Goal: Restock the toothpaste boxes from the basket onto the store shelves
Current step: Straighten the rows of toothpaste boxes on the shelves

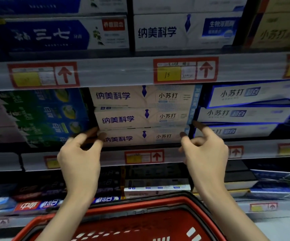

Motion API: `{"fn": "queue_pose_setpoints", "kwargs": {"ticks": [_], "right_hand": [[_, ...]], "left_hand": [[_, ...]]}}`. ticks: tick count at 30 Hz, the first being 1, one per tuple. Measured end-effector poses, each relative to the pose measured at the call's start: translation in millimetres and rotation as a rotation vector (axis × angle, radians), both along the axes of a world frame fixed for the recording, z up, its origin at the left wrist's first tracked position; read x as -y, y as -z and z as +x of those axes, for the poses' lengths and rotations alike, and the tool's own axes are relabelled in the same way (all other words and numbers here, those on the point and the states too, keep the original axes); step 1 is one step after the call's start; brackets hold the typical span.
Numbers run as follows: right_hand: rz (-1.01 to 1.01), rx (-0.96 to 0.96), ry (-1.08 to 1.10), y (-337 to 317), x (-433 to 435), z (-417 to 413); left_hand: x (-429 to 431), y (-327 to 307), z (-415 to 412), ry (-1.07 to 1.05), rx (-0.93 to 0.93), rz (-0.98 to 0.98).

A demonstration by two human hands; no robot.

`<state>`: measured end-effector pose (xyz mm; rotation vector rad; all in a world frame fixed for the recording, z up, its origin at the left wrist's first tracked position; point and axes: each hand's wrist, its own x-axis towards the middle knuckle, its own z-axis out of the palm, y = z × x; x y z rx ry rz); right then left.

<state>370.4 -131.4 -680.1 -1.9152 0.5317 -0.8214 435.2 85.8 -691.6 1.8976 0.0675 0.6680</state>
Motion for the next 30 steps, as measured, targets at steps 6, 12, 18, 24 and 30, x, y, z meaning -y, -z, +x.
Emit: {"fn": "queue_pose_setpoints", "kwargs": {"ticks": [6, 12, 18, 24, 30], "right_hand": [[0.118, 0.081, 0.031, 4.1, -0.7, 7.8], [0.105, 0.108, 0.072, 10.6, 0.8, 11.0], [0.074, 0.103, 0.098, 9.6, 1.7, 10.2], [0.029, 0.085, 0.018, 10.0, 5.4, 7.3], [0.077, 0.103, 0.008, 12.4, 6.5, 9.7]], "left_hand": [[-4.9, 1.0, 2.7, 0.000, 0.029, 0.039], [-9.9, 0.2, 6.7, 0.017, 0.025, 0.016], [-15.6, 1.0, 10.5, 0.064, -0.007, -0.104], [-15.0, 0.0, 11.0, 0.087, -0.038, -0.217], [-17.0, -0.6, 10.3, 0.130, -0.040, -0.222]]}}
